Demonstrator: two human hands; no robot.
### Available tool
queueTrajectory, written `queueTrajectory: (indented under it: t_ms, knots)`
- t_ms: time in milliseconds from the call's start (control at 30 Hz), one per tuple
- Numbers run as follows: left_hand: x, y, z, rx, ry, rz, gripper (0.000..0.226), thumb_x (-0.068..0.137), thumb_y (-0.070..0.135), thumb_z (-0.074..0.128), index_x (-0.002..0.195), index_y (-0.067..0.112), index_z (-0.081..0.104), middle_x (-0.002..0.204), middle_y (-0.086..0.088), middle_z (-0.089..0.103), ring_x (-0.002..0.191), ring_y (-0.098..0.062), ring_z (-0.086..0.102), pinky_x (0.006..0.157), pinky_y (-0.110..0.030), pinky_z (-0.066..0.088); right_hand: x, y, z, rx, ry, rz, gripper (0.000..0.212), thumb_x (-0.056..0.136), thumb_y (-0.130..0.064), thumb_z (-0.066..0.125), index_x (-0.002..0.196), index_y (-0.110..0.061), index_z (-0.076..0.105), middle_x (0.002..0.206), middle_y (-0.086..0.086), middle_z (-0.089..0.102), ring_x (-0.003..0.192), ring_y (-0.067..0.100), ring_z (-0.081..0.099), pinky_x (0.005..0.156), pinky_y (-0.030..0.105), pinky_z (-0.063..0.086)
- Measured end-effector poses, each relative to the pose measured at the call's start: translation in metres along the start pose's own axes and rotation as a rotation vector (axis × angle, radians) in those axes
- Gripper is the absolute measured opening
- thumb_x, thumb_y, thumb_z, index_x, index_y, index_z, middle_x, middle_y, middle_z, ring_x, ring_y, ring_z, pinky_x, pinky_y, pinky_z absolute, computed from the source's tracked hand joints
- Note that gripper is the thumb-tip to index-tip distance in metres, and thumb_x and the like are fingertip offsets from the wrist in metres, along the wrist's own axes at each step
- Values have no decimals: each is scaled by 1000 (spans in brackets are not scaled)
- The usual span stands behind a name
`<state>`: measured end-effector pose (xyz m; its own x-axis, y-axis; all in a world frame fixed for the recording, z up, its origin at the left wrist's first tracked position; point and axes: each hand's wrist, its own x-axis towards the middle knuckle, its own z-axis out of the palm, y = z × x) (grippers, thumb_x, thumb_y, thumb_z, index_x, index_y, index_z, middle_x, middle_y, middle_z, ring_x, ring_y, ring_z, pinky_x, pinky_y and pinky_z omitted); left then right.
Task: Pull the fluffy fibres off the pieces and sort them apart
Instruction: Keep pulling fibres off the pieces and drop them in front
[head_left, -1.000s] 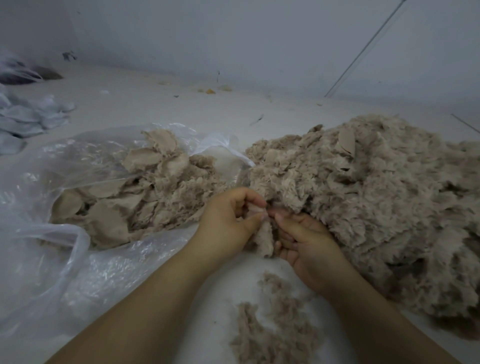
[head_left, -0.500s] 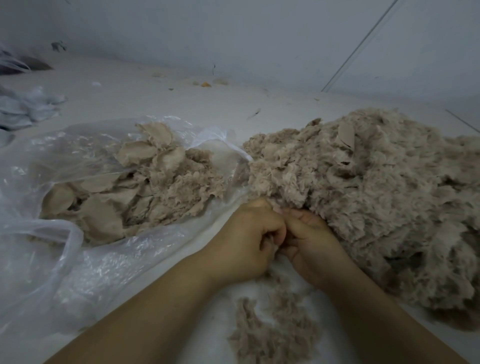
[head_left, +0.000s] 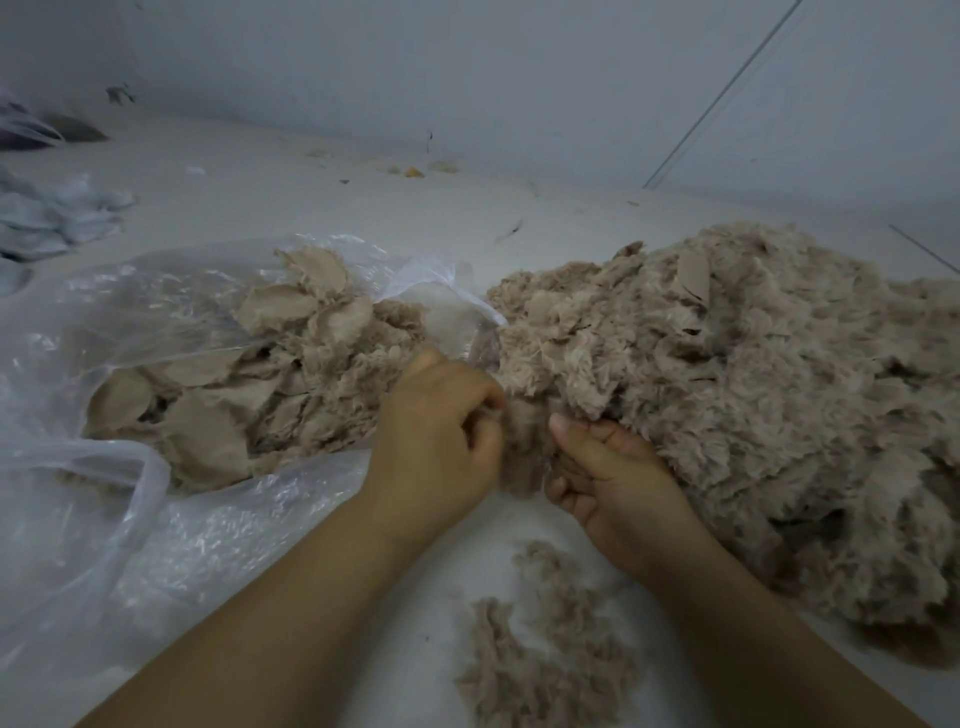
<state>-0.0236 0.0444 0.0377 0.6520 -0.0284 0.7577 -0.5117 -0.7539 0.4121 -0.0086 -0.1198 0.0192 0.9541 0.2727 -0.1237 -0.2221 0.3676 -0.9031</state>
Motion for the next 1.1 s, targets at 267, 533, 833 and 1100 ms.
queueTrajectory:
  t_ms: [267,533,833,1100]
  knots:
    - [-10,16,14,-308,-260,19,40,91,-3,50,126,14,58,99,0,67,93,-18,60,79,-36,51,-2,-1,-7,0,-157,-11,35,89,-43,57,85,-13,72,54,-5,52,51,4,50,56,19,47]
    - [-5,12,14,-345,-149,-370,34,86,19,72,117,23,57,91,5,56,74,-8,55,61,-17,45,-1,-2,-3,99,-22,49,17,76,-24,64,71,-9,58,45,-4,40,37,4,41,45,19,43]
    - [-4,8,17,-754,-363,-811,28,88,12,69,63,7,56,46,-5,50,38,-12,39,39,-20,32,0,-2,-3,144,20,69,15,80,-19,61,69,-10,61,45,-4,34,34,4,33,46,21,42]
    - [-2,5,14,-890,-333,-832,28,100,19,52,75,7,55,51,-6,54,39,-17,46,37,-20,35,1,-2,-5,24,-65,31,7,89,-6,55,85,-1,59,49,-4,58,40,2,51,47,17,42]
